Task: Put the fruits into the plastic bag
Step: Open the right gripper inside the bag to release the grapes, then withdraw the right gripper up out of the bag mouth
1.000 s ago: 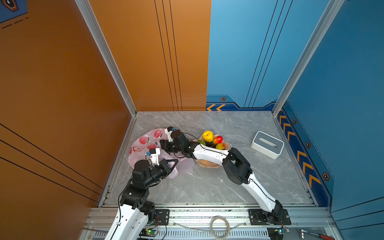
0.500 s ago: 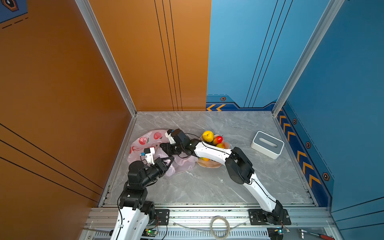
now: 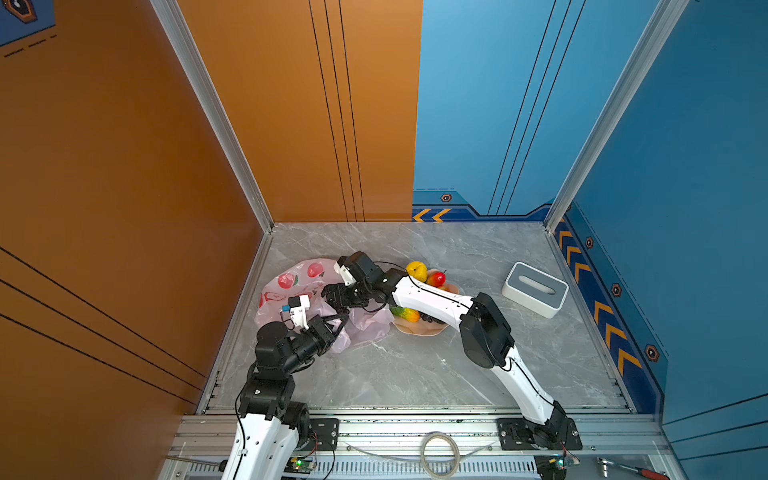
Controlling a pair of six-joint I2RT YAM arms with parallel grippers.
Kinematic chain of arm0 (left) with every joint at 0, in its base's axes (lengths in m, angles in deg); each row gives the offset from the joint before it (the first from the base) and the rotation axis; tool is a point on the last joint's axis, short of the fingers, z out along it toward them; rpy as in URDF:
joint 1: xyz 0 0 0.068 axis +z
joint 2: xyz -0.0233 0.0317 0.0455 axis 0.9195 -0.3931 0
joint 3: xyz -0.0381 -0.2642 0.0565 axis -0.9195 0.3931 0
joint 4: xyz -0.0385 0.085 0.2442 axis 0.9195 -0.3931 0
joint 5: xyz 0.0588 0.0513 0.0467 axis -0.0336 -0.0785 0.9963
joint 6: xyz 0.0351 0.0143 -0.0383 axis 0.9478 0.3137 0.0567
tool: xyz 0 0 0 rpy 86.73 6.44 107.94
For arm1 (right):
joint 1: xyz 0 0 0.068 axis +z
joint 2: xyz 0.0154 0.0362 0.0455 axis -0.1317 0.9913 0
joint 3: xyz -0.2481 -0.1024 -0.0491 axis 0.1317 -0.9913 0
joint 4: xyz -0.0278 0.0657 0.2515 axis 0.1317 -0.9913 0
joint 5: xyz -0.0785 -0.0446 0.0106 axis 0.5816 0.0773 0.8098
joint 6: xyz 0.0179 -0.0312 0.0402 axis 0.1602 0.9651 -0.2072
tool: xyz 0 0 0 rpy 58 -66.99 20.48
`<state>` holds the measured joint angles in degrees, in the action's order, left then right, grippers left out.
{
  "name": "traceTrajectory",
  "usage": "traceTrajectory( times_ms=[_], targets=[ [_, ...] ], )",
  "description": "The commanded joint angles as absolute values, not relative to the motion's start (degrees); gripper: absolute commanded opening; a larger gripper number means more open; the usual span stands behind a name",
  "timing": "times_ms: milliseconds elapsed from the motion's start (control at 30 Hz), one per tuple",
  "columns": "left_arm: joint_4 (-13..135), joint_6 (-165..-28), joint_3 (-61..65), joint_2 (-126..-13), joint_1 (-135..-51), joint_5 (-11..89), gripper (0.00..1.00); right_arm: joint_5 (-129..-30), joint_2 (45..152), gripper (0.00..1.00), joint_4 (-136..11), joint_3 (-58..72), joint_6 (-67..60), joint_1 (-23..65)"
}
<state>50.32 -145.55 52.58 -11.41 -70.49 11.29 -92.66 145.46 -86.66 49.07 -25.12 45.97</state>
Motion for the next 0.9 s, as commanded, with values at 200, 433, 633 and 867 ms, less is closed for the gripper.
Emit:
traceTrajectory(
  times_ms=[200, 433, 633, 867],
  targets=[
    [51.16, -145.01, 52.90, -10.75, -69.75, 10.18, 0.00, -81.70, 134.99, 1.00, -102.24, 49.34, -17.39, 45.43],
    [50.46, -144.96, 53.11, -10.31, -69.58, 10.38, 0.00, -83.62, 132.97, 1.00, -102.27, 45.54, -17.24, 44.88],
    [48.81, -144.26, 52.75, -9.77, -69.40, 10.47, 0.00, -84.15, 135.80, 1.00, -108.27, 47.78, -15.77, 44.21],
    [48.34, -143.88, 52.59, -9.43, -69.33, 10.64, 0.00, -80.09, 139.01, 0.98, -115.48, 49.83, -11.01, 44.87]
  ],
)
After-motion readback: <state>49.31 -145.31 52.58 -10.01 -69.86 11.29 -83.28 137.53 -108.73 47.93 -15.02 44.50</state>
